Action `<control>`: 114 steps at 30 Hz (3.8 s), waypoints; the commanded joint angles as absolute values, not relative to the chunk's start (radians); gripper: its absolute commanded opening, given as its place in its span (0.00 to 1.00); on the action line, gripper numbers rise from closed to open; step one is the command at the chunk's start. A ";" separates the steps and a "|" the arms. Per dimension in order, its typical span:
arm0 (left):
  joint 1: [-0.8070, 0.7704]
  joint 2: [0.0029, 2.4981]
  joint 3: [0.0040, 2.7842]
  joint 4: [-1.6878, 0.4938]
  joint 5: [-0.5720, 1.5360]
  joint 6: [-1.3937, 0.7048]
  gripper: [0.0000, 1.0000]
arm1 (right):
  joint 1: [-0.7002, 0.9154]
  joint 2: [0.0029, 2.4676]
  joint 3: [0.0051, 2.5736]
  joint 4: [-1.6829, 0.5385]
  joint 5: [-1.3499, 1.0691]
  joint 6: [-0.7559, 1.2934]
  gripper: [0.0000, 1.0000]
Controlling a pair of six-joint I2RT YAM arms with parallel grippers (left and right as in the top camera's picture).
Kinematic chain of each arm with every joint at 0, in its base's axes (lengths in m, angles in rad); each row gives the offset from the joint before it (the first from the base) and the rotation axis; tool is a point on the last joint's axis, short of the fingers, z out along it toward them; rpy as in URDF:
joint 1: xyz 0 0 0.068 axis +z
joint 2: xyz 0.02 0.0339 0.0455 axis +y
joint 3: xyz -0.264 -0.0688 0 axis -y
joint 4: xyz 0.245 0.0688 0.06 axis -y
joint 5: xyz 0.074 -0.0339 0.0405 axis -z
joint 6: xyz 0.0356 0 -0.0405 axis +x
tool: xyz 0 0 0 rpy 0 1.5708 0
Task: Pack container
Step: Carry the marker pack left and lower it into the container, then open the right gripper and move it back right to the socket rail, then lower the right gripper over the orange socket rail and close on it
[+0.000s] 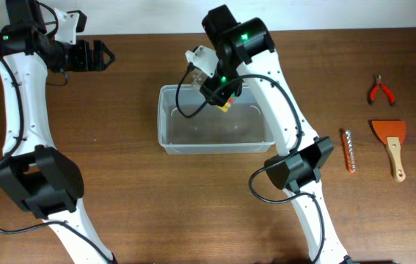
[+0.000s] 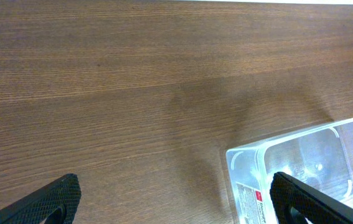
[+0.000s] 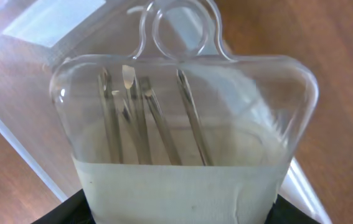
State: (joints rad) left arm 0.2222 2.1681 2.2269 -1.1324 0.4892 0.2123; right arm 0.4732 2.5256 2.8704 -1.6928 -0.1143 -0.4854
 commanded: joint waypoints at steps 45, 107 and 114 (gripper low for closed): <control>0.226 2.167 2.243 -1.131 0.489 0.203 0.99 | 0.494 2.451 2.562 -1.554 -0.147 -0.454 0.99; 0.225 2.167 2.243 -1.131 0.489 0.203 0.99 | -0.329 1.922 1.417 -1.128 -0.005 -0.519 0.99; 0.226 2.167 2.243 -1.131 0.489 0.203 0.99 | -0.330 2.012 1.417 -1.073 0.069 -0.520 0.99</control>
